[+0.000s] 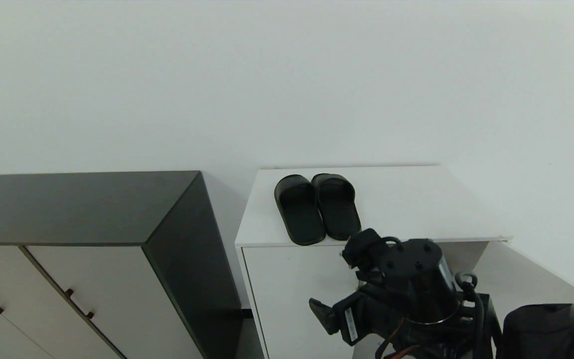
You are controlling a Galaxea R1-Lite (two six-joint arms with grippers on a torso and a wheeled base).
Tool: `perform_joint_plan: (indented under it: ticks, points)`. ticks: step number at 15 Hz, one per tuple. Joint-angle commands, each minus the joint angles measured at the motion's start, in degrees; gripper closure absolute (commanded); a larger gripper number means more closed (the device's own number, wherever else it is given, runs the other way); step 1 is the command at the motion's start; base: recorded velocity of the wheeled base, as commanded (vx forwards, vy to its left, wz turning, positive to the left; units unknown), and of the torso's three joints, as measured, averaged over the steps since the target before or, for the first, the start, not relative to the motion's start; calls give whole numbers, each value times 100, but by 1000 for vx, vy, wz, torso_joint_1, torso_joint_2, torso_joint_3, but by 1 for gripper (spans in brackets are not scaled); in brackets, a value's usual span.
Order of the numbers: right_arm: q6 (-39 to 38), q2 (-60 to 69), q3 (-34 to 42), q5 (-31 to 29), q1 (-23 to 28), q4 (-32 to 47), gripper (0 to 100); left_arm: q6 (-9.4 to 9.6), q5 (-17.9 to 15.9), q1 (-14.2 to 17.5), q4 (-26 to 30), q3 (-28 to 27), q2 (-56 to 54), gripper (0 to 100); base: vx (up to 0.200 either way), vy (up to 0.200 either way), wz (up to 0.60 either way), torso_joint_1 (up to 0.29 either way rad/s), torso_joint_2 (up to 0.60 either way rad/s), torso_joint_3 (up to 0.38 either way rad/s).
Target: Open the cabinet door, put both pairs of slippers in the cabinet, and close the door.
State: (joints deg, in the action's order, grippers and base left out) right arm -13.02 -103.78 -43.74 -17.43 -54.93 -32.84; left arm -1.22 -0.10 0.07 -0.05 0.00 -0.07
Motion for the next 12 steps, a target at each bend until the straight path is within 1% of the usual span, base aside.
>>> perform_joint_plan:
  ticks: [1, 2, 3, 4, 7, 10, 12]
  points:
    - [-763, 622, -1075, -278, -229, 1122, 0, -1, 10, 1, -4, 0, 7, 100, 0, 0, 0, 0, 0, 0]
    - [-763, 622, -1075, -278, -229, 1122, 0, -1, 10, 1, -4, 0, 7, 100, 0, 0, 0, 0, 0, 0]
    - [-1106, 411, -1515, -911, -211, 1465, 0, -1, 10, 1, -4, 0, 7, 100, 0, 0, 0, 0, 0, 0]
    - [-1133, 297, -1559, -1078, -158, 1456, 0, -1, 10, 1, -4, 0, 7, 100, 0, 0, 0, 0, 0, 0]
    - [-1141, 139, -1585, -1140, -149, 1412, 0, 8, 10, 1, -4, 0, 7, 100, 200, 0, 0, -2, -4, 2]
    - [-1106, -125, -1418, -1324, -141, 920, 0, 8, 1, 1, -4, 0, 7, 100, 200, 0, 0, 11, 4, 4]
    - [-983, -292, -1356, -1350, -106, 630, 0, -1, 10, 1, -4, 0, 7, 100, 0, 0, 0, 0, 0, 0]
